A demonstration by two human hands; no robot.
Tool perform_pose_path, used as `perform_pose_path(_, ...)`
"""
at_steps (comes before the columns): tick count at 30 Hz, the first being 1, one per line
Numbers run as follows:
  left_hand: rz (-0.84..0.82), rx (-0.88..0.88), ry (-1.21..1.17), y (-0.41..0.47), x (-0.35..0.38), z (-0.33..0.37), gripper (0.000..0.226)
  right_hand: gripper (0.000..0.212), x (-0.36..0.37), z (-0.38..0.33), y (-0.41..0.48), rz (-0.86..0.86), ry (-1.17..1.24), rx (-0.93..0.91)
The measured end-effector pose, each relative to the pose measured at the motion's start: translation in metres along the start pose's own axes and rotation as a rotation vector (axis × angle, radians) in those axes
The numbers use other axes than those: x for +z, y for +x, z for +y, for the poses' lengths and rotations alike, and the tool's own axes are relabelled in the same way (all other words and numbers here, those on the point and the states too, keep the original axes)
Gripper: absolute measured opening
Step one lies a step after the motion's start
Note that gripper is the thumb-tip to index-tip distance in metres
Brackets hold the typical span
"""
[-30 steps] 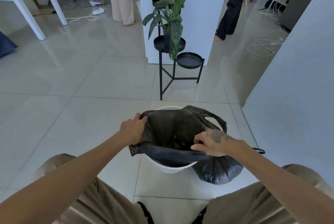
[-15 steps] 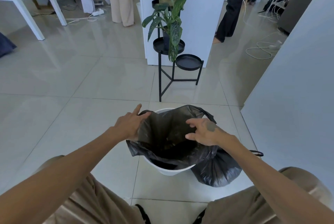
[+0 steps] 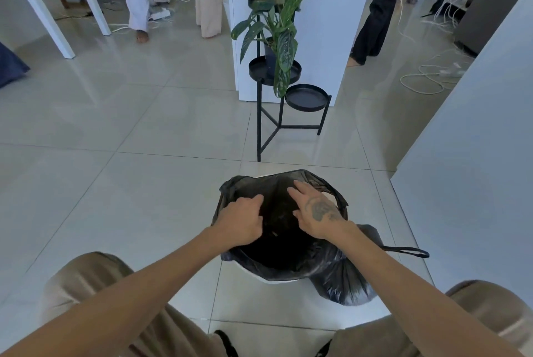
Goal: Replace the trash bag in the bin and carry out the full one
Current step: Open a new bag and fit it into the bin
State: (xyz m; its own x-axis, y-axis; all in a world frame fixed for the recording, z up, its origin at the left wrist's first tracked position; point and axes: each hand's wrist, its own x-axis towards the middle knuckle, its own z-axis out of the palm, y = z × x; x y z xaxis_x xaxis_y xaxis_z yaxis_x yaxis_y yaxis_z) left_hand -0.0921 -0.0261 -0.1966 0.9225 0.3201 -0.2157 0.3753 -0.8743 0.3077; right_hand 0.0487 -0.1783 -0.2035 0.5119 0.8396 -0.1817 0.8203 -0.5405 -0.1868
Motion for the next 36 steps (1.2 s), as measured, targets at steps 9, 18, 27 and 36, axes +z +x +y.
perform_pose_path(9,0.142,-0.098,0.066,0.036,0.021,-0.064,0.059,0.082,0.010,0.026,0.014,-0.070,-0.148,0.215)
perform_pose_path(18,0.138,0.029,0.091,0.081,0.022,-0.067,0.063,0.077,0.016,0.046,0.050,-0.143,-0.105,0.264)
perform_pose_path(27,-0.063,-0.126,-0.017,0.124,0.019,-0.079,0.077,0.077,0.023,0.075,0.084,-0.257,0.061,0.329)
perform_pose_path(36,0.044,-0.199,-0.337,0.081,0.040,-0.113,0.060,0.074,0.049,0.105,0.029,-0.190,0.431,0.263)
